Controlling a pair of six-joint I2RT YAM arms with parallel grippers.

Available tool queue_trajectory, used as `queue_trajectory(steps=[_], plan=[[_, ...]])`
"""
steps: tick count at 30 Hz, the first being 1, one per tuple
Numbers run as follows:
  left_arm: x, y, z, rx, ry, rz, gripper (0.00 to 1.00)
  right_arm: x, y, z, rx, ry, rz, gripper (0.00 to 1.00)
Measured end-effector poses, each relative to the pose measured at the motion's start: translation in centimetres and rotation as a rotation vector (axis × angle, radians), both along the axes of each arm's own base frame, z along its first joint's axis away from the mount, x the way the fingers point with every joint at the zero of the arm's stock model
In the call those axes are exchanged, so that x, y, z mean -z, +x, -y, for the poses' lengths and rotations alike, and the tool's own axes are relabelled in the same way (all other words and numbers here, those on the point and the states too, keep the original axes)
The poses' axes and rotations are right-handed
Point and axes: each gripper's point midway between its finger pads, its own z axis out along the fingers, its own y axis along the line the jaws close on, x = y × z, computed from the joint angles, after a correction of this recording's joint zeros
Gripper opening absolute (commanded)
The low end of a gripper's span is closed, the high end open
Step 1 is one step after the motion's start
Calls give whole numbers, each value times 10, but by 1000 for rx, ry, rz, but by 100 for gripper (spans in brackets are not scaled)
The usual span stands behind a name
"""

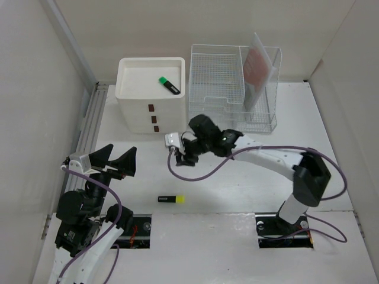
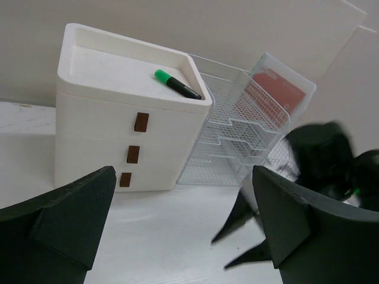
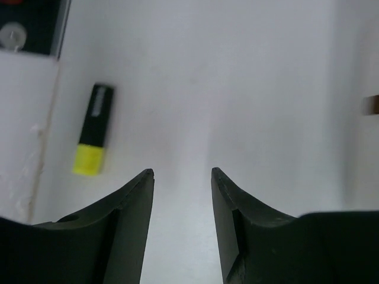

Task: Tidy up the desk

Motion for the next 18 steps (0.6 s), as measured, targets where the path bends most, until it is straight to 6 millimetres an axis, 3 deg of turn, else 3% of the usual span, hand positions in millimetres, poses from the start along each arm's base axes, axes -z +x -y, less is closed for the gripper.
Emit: queue_trajectory(steps=[3, 4, 6, 9, 18], plan=[[0, 0, 0, 0, 0, 0, 100, 88, -32, 7, -55, -188, -153, 46], [0, 0, 0, 0, 0, 0, 100, 108, -44, 10, -72, -239, -187, 46], [0, 0, 0, 0, 0, 0, 100, 128, -61, 10, -106, -293, -218, 46], [0, 0, 0, 0, 0, 0, 100, 134, -75, 3, -143, -307, -222, 46], [0, 0, 0, 0, 0, 0, 100, 143, -93, -8, -180, -325, -232, 46]])
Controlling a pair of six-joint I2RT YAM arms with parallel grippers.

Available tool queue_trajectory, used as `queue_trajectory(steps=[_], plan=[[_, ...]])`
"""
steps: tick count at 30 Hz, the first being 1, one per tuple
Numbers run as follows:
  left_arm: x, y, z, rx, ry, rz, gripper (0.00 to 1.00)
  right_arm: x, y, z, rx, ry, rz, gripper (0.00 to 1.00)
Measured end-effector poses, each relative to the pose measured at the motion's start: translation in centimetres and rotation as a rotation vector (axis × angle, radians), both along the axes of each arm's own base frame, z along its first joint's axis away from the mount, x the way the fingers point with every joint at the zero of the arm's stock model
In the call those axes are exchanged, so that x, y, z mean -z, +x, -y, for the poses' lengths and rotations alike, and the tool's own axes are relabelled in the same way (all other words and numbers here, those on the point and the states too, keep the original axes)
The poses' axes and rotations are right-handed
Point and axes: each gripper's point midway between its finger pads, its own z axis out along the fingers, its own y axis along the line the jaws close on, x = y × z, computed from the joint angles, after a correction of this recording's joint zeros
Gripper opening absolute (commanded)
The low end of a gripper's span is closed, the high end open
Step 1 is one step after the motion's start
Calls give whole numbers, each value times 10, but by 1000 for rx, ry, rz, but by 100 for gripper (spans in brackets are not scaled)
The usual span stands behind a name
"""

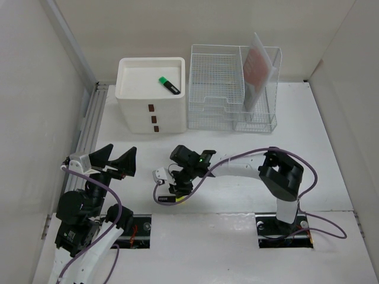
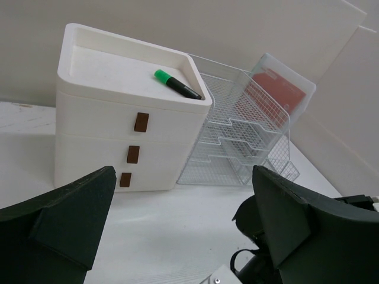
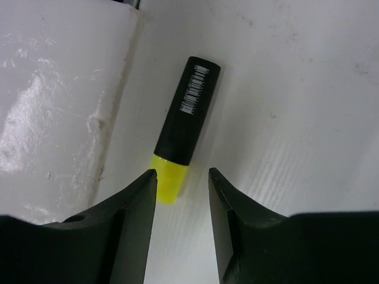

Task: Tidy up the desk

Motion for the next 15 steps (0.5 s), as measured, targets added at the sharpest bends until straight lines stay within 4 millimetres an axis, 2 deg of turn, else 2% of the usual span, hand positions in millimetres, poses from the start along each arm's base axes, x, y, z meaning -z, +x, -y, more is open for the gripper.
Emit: queue_trajectory(steps=[9, 15], plan=[[-2, -2, -2, -5, -7, 11, 100, 26, -21, -3, 4, -75, -27, 49], [-2, -2, -2, -7, -7, 10, 100, 27, -17, -7, 49, -80, -13, 50]])
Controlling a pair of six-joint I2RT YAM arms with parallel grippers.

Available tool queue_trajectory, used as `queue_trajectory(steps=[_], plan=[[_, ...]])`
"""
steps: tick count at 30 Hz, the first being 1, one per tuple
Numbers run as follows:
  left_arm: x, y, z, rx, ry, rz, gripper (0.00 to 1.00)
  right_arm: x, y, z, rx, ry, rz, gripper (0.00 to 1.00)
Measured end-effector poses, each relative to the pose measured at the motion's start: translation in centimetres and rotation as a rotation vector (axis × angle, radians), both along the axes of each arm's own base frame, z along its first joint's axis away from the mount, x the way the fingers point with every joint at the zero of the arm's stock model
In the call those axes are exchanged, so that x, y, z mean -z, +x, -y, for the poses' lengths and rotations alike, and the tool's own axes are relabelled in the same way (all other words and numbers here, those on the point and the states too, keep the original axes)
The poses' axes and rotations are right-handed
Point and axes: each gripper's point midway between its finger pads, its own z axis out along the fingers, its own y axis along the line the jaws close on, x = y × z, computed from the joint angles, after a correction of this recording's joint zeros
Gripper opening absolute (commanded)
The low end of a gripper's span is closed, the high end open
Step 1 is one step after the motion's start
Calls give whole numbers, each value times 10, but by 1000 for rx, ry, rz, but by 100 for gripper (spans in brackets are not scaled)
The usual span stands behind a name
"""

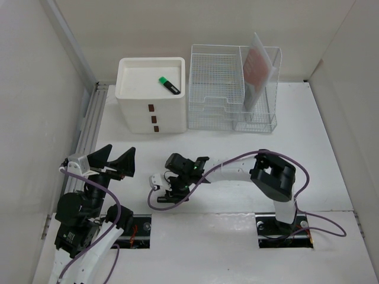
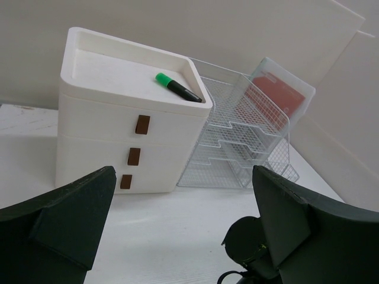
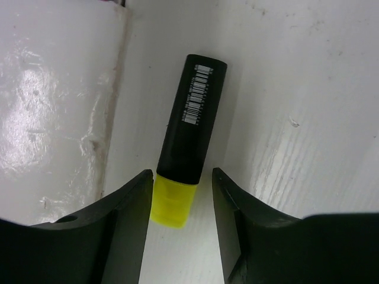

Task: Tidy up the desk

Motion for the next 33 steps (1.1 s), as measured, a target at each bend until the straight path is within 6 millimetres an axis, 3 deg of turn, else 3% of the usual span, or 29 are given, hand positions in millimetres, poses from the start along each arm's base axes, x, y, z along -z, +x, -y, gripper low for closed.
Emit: queue_trajectory(steps=[12, 15, 21, 25, 27, 33], plan=[[0, 0, 0, 0, 0, 0, 100, 3, 39, -19, 168, 8, 129, 50], [0, 0, 0, 0, 0, 0, 100, 4, 48, -22, 204, 8, 156, 43], [0, 0, 0, 0, 0, 0, 100, 3, 57, -27, 239, 15, 183, 10], [0, 0, 0, 0, 0, 0, 100, 2, 60, -28, 245, 16, 201, 0], [0, 0, 0, 0, 0, 0, 100, 0, 67, -27, 251, 11, 235, 0], [0, 0, 0, 0, 0, 0, 100, -17, 103, -11, 305, -33, 452, 0]])
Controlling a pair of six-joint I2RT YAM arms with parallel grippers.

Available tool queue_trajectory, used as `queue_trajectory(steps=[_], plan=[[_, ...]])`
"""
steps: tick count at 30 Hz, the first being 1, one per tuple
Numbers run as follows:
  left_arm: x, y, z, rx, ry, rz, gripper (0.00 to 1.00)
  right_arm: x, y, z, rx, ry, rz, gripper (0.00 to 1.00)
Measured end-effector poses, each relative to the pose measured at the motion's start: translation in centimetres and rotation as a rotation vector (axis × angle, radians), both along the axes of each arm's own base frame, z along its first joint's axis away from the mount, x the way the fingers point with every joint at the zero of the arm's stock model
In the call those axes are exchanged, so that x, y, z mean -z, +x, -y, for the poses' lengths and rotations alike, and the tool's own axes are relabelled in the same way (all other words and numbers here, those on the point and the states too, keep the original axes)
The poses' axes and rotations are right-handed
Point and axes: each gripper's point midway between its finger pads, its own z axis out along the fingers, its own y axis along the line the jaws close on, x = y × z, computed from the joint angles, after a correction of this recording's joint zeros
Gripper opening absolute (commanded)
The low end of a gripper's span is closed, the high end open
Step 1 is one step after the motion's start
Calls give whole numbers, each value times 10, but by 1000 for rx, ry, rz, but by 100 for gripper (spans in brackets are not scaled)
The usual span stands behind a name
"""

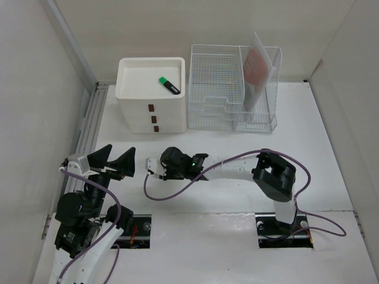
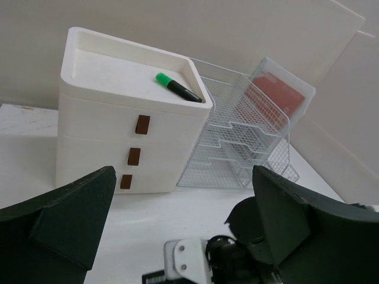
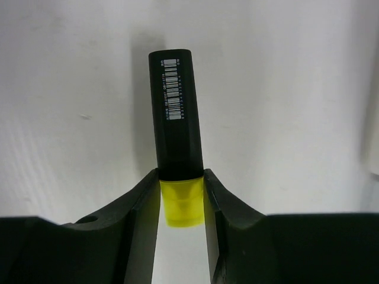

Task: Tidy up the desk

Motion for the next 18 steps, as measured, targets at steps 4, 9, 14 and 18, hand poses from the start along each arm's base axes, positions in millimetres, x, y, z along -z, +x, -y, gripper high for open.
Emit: queue_trajectory(steps=[4, 9, 14, 18], plan=[[0, 0, 0, 0, 0, 0, 100, -52, 28, 7, 48, 29, 172, 0], [0, 0, 0, 0, 0, 0, 100, -130, 58, 2, 108, 147, 328, 0], [0, 0, 0, 0, 0, 0, 100, -188, 83, 10, 176, 220, 439, 0], [0, 0, 0, 0, 0, 0, 100, -225, 101, 16, 228, 274, 505, 0]])
